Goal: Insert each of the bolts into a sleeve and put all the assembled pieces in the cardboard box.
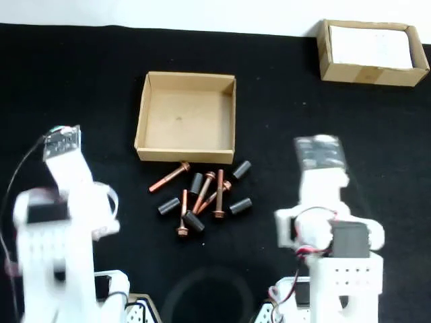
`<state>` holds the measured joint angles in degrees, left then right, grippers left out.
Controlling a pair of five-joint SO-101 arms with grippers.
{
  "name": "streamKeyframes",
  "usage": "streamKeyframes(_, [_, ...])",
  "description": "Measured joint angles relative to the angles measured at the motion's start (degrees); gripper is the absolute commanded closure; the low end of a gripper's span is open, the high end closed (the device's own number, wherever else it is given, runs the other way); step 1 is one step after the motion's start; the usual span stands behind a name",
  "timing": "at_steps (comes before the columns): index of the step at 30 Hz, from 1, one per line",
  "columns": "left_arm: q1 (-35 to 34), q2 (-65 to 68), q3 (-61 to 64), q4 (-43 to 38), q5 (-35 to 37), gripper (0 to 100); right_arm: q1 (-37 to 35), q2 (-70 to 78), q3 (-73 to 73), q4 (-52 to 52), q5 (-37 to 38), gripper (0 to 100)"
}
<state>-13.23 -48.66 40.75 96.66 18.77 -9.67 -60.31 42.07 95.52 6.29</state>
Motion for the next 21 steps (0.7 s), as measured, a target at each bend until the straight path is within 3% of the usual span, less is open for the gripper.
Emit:
streamKeyframes(4, [-0.1,4.0,-2.3,0.5,6.8,99,-11.6,2.7,-0.7,0.7,0.0,74.2])
streamKeyframes(9, [-0.1,4.6,-2.1,0.9,8.5,99,-25.5,8.3,-1.1,0.9,0.5,74.2])
streamKeyframes(14, [-0.1,4.6,4.0,-3.2,8.7,99,-29.1,19.4,-8.1,1.7,7.6,74.2])
streamKeyframes(21, [-0.1,4.6,13.6,-14.8,8.7,99,-34.1,38.8,-24.2,3.4,8.8,74.1])
